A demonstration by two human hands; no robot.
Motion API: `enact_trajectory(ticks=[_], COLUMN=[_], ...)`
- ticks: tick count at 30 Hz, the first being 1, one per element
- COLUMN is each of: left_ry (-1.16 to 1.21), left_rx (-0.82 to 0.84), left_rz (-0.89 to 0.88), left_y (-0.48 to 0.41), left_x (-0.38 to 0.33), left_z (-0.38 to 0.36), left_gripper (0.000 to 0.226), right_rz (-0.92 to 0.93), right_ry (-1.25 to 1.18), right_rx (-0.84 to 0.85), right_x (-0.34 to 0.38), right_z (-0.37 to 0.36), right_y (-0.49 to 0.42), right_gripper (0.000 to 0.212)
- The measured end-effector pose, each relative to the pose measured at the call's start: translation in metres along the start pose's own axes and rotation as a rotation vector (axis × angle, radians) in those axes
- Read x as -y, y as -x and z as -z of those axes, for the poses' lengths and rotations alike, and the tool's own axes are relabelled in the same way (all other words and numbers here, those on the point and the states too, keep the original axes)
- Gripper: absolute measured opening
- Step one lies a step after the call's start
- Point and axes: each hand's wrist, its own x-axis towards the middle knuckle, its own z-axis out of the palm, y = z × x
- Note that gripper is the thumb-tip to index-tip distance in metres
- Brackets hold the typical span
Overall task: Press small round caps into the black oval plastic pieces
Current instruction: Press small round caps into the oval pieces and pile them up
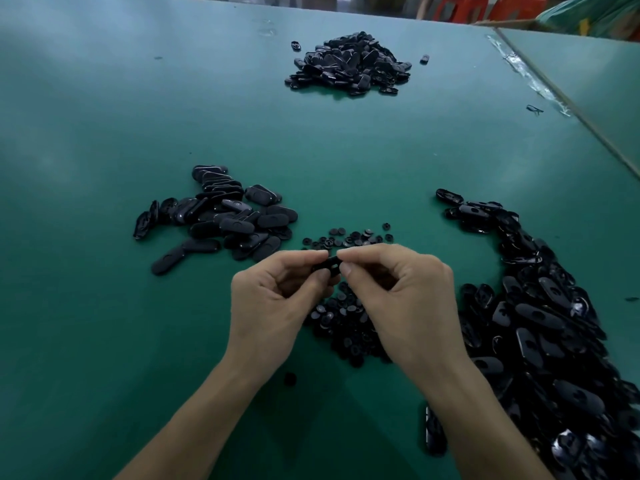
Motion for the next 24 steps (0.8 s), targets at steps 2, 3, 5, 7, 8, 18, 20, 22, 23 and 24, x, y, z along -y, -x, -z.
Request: enact_trajectory(ticks=[2, 3, 5, 7, 8, 18, 20, 22, 23, 24], left_ry=[0.008, 0.007, -0.009, -0.041, -0.059, -0.108, -0.099, -0.078, -0.07, -0.065], left_rx=[0.003, 0.002, 0.0, 0.002, 0.005, -0.005, -0.014, -0.017, -0.017, -0.013], left_rz=[-0.01, -0.012, -0.015, -0.028, -0.036, -0.026, -0.022, -0.023, -0.024, -0.024], left_y=[0.0, 0.0, -0.0001, 0.0, 0.0002, -0.0003, -0.0014, -0.0024, -0.0028, -0.0031], left_x=[0.0002, 0.0004, 0.0007, 0.0011, 0.0012, -0.0012, -0.0003, 0.0001, 0.0, -0.0004], left_z=[-0.0008, -0.0009, -0.0007, -0.0002, -0.0001, 0.0022, 0.0037, 0.0045, 0.0048, 0.0047], left_gripper=[0.021, 0.021, 0.024, 0.029, 0.03, 0.022, 0.026, 0.026, 0.025, 0.022], right_rz=[-0.03, -0.044, -0.059, -0.062, -0.062, 0.029, 0.034, 0.009, -0.007, -0.016], right_ry=[-0.007, -0.008, -0.003, 0.005, 0.012, 0.116, 0.067, 0.0, -0.026, -0.039], right_rx=[0.011, 0.015, 0.023, 0.034, 0.042, 0.061, 0.091, 0.117, 0.13, 0.144], right_x=[-0.0005, -0.0006, -0.0006, -0.0007, -0.0005, -0.0011, -0.0018, -0.0031, -0.0038, -0.0045], right_z=[-0.0015, -0.0023, -0.0032, -0.0032, -0.0034, -0.0068, -0.0076, -0.0067, -0.0052, -0.0033], right_y=[0.0004, 0.0006, 0.0006, 0.0001, -0.0001, 0.0001, -0.0002, -0.0016, -0.0031, -0.0047], right_gripper=[0.016, 0.015, 0.016, 0.016, 0.016, 0.016, 0.017, 0.018, 0.018, 0.018])
